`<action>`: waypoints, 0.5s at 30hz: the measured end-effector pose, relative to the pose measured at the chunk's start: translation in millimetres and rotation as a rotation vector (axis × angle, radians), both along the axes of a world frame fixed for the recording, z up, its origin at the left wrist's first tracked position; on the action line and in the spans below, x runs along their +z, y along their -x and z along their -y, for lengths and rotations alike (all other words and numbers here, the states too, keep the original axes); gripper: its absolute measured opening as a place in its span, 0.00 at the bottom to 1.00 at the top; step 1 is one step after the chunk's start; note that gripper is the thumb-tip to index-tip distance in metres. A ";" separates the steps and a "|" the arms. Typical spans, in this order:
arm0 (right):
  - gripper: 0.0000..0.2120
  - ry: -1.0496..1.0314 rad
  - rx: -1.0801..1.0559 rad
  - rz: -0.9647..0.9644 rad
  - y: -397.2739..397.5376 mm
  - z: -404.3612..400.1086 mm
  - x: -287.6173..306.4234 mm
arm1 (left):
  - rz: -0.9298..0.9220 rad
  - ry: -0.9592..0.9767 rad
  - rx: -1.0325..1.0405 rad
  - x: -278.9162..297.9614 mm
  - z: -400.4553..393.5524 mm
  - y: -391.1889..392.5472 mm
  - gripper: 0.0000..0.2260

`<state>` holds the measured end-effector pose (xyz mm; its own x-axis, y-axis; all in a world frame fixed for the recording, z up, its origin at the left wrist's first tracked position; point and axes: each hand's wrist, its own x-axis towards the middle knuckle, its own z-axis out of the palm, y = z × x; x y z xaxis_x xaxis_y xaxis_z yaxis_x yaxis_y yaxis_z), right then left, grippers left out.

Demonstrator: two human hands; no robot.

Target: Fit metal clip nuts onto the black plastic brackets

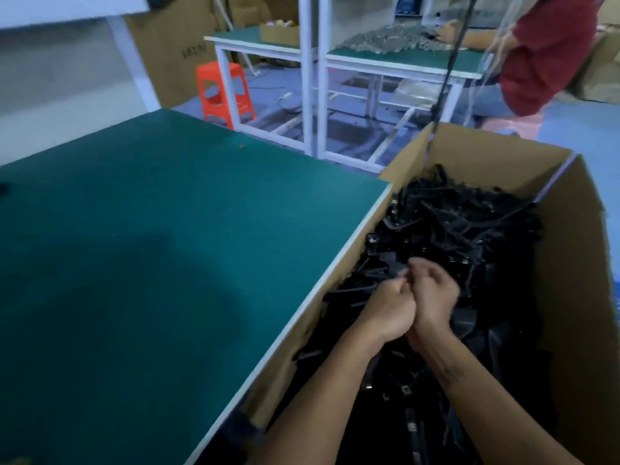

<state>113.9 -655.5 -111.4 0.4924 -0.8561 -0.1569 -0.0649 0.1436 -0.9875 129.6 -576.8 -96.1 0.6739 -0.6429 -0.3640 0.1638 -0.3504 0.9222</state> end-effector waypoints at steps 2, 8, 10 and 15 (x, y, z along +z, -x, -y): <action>0.12 0.131 0.040 0.189 -16.0 -34.2 31.4 | 0.109 0.060 0.062 32.4 -35.3 -12.6 0.20; 0.08 0.783 0.648 0.457 -59.9 -175.7 93.7 | 0.427 0.124 0.317 101.1 -217.0 -55.8 0.15; 0.08 0.933 0.893 0.454 -82.8 -225.9 101.9 | 0.502 0.074 0.470 105.3 -290.2 -57.8 0.14; 0.07 1.076 1.362 0.324 -123.3 -359.6 84.7 | 0.498 0.132 1.109 83.6 -457.2 -26.3 0.14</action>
